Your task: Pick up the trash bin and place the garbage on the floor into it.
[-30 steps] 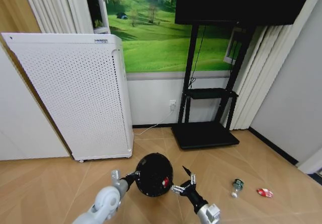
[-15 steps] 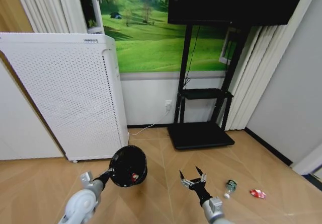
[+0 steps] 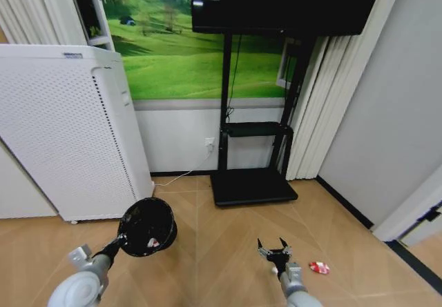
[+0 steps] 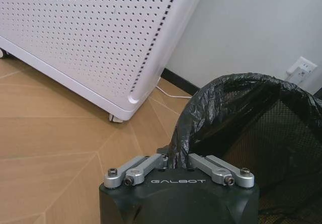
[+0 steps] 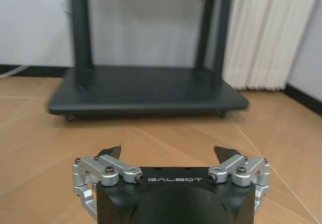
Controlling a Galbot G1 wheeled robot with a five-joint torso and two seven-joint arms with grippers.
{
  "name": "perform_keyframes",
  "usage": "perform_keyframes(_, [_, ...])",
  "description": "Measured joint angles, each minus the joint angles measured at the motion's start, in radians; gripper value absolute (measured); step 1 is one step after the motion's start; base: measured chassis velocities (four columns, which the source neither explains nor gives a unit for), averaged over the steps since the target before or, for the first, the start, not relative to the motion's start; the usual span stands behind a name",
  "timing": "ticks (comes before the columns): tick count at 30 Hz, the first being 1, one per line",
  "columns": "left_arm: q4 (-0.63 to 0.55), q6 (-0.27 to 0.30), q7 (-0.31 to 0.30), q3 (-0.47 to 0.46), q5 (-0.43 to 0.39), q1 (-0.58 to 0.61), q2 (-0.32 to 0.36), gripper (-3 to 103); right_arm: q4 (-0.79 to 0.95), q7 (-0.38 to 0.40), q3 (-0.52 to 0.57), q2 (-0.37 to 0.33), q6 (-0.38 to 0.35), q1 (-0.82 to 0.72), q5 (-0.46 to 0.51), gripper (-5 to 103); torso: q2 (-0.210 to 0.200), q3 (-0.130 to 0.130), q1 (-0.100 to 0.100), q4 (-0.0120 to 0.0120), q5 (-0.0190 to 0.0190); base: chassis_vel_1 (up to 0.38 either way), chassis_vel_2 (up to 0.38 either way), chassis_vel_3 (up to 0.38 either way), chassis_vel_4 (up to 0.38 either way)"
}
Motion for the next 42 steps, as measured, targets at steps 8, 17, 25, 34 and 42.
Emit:
perform_keyframes(8, [-0.017,-0.002,0.020,-0.031,0.006,0.048,-0.019,3,-0.160,0.044,-0.035,0.044,-0.070,0.088,0.115,100,0.000,0.000,0.000,0.0003,-0.0006,-0.103,-0.094,0.100,0.085])
perform_keyframes(17, [-0.041,-0.003,0.021,-0.027,0.012,0.082,-0.035,3,-0.286,0.032,-0.051,0.109,-0.073,0.134,0.027,100,0.000,0.000,0.000,0.0002,-0.0002,0.045,0.044,-0.044,-0.042])
perform_keyframes(25, [-0.082,-0.003,0.008,-0.001,0.004,0.094,-0.045,3,-0.376,0.053,-0.043,0.133,-0.054,0.173,-0.035,100,0.000,0.000,0.000,0.0000,-0.0003,0.000,0.000,0.000,0.000])
perform_keyframes(34, [-0.096,-0.004,-0.001,0.022,0.018,0.091,-0.032,3,-0.501,0.038,-0.050,0.163,-0.043,0.249,-0.061,100,0.000,0.000,0.000,0.0002,-0.0004,0.000,0.000,0.000,0.000])
perform_keyframes(42, [-0.089,-0.005,-0.004,-0.004,0.005,0.091,-0.022,3,-0.585,0.029,-0.059,0.165,-0.041,0.298,-0.074,96,0.000,0.000,0.000,0.0002,-0.0003,0.000,0.000,0.000,0.000])
